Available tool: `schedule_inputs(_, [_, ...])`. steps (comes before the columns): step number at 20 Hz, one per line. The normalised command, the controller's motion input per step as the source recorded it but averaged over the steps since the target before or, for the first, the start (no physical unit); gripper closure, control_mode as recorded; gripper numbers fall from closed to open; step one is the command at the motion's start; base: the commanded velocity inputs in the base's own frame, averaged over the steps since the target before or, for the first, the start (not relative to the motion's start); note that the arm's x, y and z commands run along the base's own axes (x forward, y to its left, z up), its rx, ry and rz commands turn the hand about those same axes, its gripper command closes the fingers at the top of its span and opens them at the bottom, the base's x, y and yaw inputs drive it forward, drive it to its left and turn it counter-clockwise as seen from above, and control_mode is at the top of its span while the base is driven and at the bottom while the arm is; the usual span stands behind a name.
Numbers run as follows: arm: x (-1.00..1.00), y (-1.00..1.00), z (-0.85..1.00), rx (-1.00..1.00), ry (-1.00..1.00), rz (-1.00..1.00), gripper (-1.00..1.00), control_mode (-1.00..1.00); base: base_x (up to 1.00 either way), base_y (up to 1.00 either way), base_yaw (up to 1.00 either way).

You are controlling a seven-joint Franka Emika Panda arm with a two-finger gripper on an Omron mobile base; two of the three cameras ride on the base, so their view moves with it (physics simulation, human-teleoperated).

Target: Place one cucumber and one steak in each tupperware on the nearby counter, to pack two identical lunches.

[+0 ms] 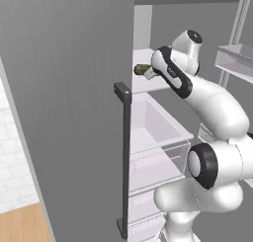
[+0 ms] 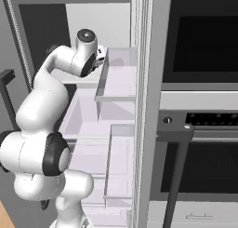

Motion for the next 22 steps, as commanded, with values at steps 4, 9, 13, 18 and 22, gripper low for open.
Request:
schedule_inputs(4, [-0.76, -0.11, 0.04, 0.00, 0.00, -0.01, 1.00, -1.00, 0.00, 0.00, 0.00])
schedule_inputs(9, [-0.97, -0.20, 0.19, 0.00, -0.01, -0.02, 1.00, -1.00, 0.00, 0.00, 0.00])
schedule_inputs(13, [-1.00, -0.01, 0.01, 0.00, 0.00, -0.05, 1.00, -1.00, 0.00, 0.00, 0.00])
schedule_inputs(18, [-1.00, 0.00, 0.00, 0.00, 0.00, -0.12, 1.00, -1.00, 0.00, 0.00, 0.00])
schedule_inputs(22, [-1.00, -0.03, 0.00, 0.00, 0.00, -0.19, 1.00, -1.00, 0.00, 0.00, 0.00])
